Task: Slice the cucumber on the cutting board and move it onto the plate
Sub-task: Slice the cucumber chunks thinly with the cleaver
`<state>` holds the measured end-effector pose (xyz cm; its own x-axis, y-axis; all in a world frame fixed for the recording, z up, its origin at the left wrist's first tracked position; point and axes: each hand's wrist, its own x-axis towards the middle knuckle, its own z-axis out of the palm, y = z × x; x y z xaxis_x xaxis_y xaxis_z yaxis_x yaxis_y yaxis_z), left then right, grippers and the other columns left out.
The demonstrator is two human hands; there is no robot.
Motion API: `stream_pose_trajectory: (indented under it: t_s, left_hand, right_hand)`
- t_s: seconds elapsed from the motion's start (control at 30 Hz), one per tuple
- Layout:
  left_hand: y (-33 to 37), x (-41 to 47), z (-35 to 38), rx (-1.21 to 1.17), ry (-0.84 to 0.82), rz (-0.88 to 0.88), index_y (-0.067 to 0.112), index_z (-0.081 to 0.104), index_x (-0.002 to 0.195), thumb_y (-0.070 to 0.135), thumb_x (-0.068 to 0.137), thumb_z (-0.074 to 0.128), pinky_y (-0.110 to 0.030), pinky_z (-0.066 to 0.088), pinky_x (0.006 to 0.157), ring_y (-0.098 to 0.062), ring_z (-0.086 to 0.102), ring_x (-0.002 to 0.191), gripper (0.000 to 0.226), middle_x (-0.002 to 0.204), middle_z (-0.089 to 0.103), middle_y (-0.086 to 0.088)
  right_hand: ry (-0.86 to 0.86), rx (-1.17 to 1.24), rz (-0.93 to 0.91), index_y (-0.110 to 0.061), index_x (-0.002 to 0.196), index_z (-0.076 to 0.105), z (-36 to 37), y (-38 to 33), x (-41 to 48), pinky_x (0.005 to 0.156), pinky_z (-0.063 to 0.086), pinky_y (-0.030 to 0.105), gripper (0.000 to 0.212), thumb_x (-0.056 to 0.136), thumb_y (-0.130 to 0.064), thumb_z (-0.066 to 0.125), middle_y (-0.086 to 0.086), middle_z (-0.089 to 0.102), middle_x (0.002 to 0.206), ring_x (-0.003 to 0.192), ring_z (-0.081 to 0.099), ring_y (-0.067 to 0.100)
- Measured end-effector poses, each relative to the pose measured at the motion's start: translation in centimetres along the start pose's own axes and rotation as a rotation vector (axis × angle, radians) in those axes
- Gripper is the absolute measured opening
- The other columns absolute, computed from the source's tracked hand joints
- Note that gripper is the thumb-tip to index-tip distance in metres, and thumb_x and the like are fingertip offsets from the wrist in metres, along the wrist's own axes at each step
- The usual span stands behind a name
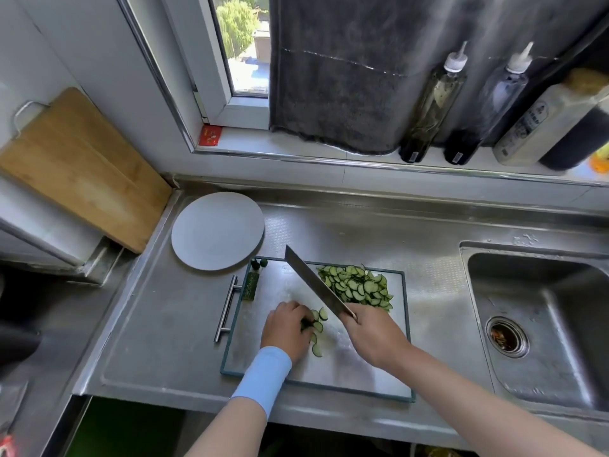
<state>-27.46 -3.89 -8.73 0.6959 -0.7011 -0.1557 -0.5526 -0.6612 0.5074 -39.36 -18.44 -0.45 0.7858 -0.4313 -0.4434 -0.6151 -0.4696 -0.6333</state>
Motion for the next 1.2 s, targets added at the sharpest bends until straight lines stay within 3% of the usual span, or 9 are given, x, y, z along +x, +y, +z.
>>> stream_pose_trajectory:
  t_s: [0.2, 0.3, 0.5, 0.7, 0.87, 1.03, 1.1, 1.2]
  left_hand:
    - [-0.4, 1.0, 0.0, -0.018, -0.070, -0.106, 0.027, 0.069, 0.095, 0.034, 0.085, 0.068, -0.022, 0.042, 0.079, -0.016, 0.054, 0.092, 0.012, 0.092, 0.058, 0.005]
    - [-0.4, 1.1, -0.2, -0.046, -0.059, -0.124, 0.026, 0.070, 0.099, 0.030, 0.089, 0.064, -0.021, 0.040, 0.075, -0.017, 0.056, 0.088, 0.013, 0.092, 0.058, 0.003]
    - [-0.7, 0.6, -0.7, -0.155, -0.073, -0.158, 0.031, 0.069, 0.107, 0.022, 0.095, 0.052, -0.017, 0.039, 0.078, -0.016, 0.057, 0.090, 0.023, 0.097, 0.058, 0.002]
    - [-1.4, 0.5, -1.8, -0.319, -0.043, -0.194, 0.024, 0.073, 0.101, 0.011, 0.093, 0.057, 0.002, 0.036, 0.075, -0.007, 0.059, 0.091, 0.022, 0.097, 0.063, 0.010]
    - [-1.7, 1.1, -2.3, -0.390, -0.114, -0.251, 0.037, 0.067, 0.108, 0.007, 0.095, 0.050, -0.019, 0.046, 0.096, -0.001, 0.062, 0.098, 0.037, 0.102, 0.068, 0.020]
    - [-0.9, 2.0, -2.3, -0.135, -0.106, -0.083, 0.039, 0.062, 0.121, 0.022, 0.091, 0.056, -0.025, 0.042, 0.100, -0.008, 0.050, 0.112, 0.035, 0.113, 0.054, 0.017]
    - [-0.6, 2.4, -1.4, -0.045, -0.139, 0.013, 0.038, 0.064, 0.120, 0.023, 0.088, 0.058, -0.028, 0.041, 0.102, -0.009, 0.042, 0.119, 0.036, 0.121, 0.055, 0.017]
    - [-0.2, 3.0, -0.4, -0.009, -0.150, 0.037, 0.036, 0.070, 0.113, 0.027, 0.090, 0.061, -0.025, 0.041, 0.096, -0.011, 0.044, 0.116, 0.026, 0.120, 0.057, 0.012]
  right_hand:
    - [0.006, 0.054, 0.013, -0.018, 0.071, 0.048, 0.1, 0.9, 0.2, 0.054, 0.033, 0.031, 0.035, 0.102, -0.033, 0.042, -0.005, 0.050, 0.057, 0.052, 0.041, 0.013]
    - [-0.002, 0.047, 0.010, -0.024, 0.068, 0.045, 0.0, 0.7, 0.5, 0.053, 0.032, 0.029, 0.036, 0.102, -0.033, 0.041, -0.007, 0.050, 0.056, 0.052, 0.041, 0.012]
    - [-0.025, 0.027, -0.010, -0.025, 0.070, 0.048, -0.5, 0.5, 0.9, 0.051, 0.031, 0.028, 0.035, 0.103, -0.035, 0.041, -0.007, 0.050, 0.057, 0.051, 0.041, 0.013]
    - [-0.027, -0.007, -0.020, -0.028, 0.069, 0.048, -0.9, -0.1, 1.2, 0.052, 0.032, 0.029, 0.035, 0.103, -0.033, 0.042, -0.008, 0.051, 0.057, 0.051, 0.042, 0.012]
    - [-0.017, -0.024, -0.024, -0.034, 0.067, 0.047, -1.3, -0.7, 1.1, 0.052, 0.034, 0.028, 0.037, 0.104, -0.033, 0.042, -0.009, 0.052, 0.055, 0.050, 0.043, 0.012]
    - [-0.007, -0.020, -0.023, -0.039, 0.065, 0.044, -1.2, -0.7, 1.0, 0.051, 0.032, 0.026, 0.040, 0.104, -0.032, 0.043, -0.008, 0.051, 0.055, 0.050, 0.042, 0.011]
    - [-0.002, -0.005, -0.015, -0.037, 0.064, 0.045, -1.2, -0.7, 1.0, 0.051, 0.031, 0.026, 0.040, 0.104, -0.031, 0.043, -0.008, 0.051, 0.055, 0.050, 0.042, 0.011]
    - [0.010, 0.012, 0.002, -0.030, 0.065, 0.047, -0.9, -0.5, 1.0, 0.052, 0.033, 0.029, 0.038, 0.102, -0.030, 0.044, -0.007, 0.051, 0.056, 0.051, 0.042, 0.013]
